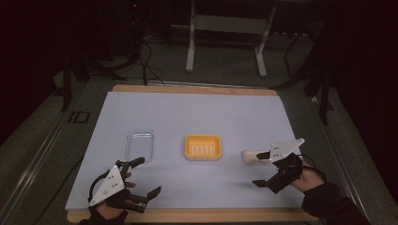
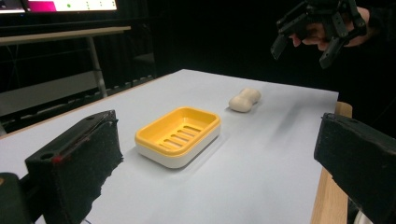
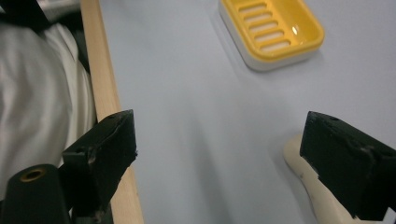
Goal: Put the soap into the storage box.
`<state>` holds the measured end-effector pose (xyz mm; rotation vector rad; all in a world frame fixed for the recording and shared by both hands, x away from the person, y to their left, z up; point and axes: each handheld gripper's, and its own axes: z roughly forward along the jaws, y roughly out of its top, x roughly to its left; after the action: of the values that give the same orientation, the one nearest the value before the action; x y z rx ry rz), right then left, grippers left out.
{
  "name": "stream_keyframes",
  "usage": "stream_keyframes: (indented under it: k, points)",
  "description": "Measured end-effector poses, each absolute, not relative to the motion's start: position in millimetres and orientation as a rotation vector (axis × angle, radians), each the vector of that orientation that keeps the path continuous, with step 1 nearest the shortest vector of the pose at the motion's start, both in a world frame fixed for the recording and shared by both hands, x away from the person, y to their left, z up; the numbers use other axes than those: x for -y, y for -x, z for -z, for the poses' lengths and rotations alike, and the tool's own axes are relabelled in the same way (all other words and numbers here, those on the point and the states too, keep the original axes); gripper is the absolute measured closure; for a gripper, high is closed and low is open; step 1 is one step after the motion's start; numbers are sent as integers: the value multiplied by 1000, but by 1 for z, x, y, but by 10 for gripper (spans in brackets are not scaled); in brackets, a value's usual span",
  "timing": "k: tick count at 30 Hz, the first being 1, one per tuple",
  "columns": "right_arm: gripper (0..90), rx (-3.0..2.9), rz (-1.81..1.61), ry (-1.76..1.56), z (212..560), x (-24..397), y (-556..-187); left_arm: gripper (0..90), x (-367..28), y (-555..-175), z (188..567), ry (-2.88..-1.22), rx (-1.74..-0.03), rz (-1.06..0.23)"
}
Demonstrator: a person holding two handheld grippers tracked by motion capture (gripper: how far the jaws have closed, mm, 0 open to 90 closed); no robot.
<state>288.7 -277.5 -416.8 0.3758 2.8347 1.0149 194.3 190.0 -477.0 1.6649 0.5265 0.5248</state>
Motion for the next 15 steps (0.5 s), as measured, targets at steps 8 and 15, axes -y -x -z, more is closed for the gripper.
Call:
stream_keyframes:
  k: [8,15]
  points:
    - [106,-2966,-835,-329,421,270,-291,7,-190,-194,477,-1667,-525,-525]
    - [129,-3024,-667,-271,428,269,-294,7,-189,-195,478,-1673,-523,-523]
